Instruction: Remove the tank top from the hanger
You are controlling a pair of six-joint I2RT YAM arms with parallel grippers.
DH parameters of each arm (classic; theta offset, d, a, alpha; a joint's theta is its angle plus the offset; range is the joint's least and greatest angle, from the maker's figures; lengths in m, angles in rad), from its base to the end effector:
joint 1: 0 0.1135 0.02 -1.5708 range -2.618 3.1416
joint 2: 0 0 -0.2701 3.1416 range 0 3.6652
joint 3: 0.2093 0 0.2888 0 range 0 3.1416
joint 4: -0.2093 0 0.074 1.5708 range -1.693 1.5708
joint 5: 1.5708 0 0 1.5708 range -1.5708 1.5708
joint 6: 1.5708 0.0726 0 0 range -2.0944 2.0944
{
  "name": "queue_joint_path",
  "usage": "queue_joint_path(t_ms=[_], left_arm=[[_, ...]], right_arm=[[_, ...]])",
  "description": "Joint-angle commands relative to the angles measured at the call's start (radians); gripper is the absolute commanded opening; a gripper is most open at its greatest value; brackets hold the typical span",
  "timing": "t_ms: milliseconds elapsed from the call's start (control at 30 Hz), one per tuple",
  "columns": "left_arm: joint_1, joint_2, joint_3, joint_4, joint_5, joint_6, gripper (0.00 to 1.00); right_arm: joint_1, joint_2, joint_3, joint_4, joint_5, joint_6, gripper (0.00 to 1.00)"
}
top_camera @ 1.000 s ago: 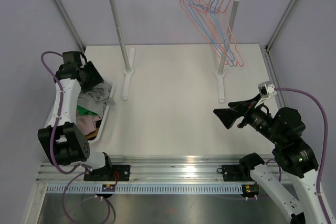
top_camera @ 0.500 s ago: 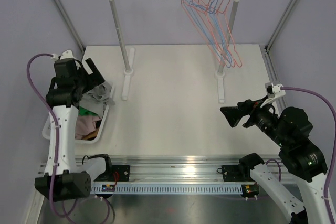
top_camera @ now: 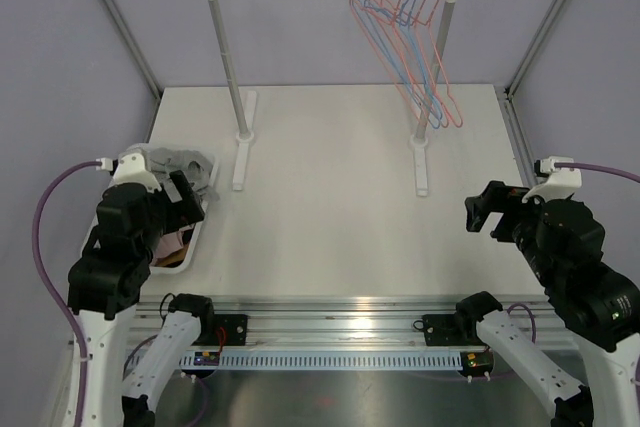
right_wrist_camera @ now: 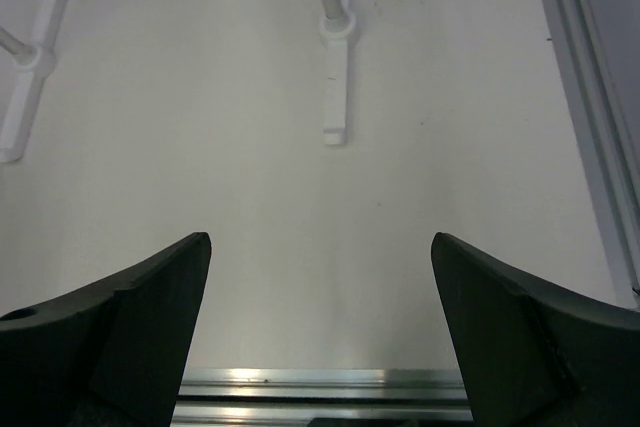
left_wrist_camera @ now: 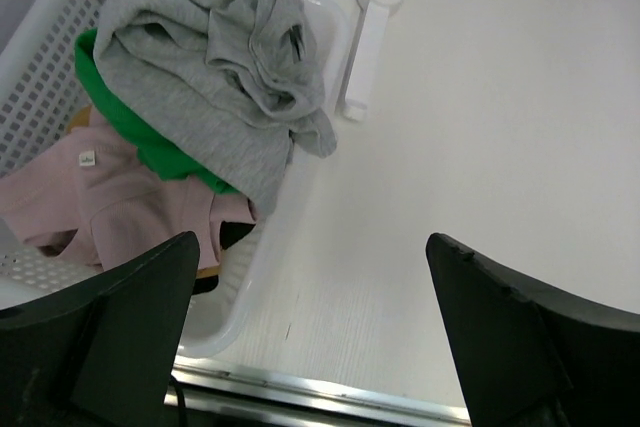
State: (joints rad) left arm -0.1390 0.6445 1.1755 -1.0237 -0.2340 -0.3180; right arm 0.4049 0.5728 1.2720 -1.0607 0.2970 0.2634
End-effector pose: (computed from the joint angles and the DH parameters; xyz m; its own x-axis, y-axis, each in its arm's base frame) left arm 0.1456 -0.0034 0.4022 -0.4238 -0.2478 -0.8712 -0.2106 0.9624 -0.1713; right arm 0.1047 0.0217 0.4369 -0.3464 0.1224 -0.9301 -0.0361 0.9890 0.1436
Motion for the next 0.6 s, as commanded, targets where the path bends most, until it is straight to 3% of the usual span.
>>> queue_joint_path(t_ms=[0,300,567], left_arm=[[-0.017,-0.068,-0.026,-0.042,-0.022,0.02,0.99],[-0.017,-0.244,-0.06,-0.073,0.091,0.054,0.99],[-0.017,-0.269,-0.054,-0.079,0.116,0.063,0.99]], right_arm=[[-0.001,0.004,0.047,-0.073,0.126,-0.033,0.99],[-0.001,-0.068,0.076,-0.101,0.148,-0.047,1.0],[-0.001,-0.073,0.064,-0.12,0.133,-0.07,0.99]])
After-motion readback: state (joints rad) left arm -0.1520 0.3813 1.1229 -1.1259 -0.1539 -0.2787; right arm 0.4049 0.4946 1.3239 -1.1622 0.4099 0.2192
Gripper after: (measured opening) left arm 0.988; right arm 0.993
